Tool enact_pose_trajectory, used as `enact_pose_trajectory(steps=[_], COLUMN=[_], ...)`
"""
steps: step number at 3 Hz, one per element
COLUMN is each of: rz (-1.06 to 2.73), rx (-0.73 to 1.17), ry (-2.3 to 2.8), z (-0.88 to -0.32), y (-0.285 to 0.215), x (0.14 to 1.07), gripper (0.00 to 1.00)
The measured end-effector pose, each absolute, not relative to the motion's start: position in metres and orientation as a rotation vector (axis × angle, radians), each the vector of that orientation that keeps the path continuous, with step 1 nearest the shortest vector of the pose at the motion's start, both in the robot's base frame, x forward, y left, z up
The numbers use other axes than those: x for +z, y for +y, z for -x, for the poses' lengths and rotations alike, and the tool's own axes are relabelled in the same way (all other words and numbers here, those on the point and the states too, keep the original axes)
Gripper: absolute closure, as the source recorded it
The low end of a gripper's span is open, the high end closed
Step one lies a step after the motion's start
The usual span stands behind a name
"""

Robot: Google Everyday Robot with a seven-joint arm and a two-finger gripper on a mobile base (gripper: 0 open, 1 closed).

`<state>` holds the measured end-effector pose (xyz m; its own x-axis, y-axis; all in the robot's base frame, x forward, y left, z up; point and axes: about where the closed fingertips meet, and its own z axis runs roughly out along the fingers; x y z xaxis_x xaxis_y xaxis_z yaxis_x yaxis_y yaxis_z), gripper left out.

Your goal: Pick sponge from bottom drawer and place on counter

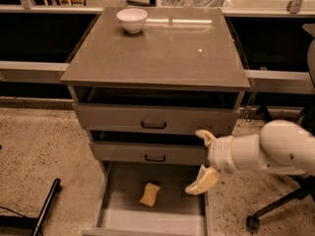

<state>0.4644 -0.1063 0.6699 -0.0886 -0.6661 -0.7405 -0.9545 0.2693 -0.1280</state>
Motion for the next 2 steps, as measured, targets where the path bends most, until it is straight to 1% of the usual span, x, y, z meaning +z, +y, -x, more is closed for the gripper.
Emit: enact_pose_trajectory(steps=[1,2], rz=[1.396,1.319], rx=[0.553,0.504], ry=[1.742,1.652], z=[-0.475,-0.497], y=[-0.075,-0.060], x=[0.626,0.575], gripper=[0.00,0.00])
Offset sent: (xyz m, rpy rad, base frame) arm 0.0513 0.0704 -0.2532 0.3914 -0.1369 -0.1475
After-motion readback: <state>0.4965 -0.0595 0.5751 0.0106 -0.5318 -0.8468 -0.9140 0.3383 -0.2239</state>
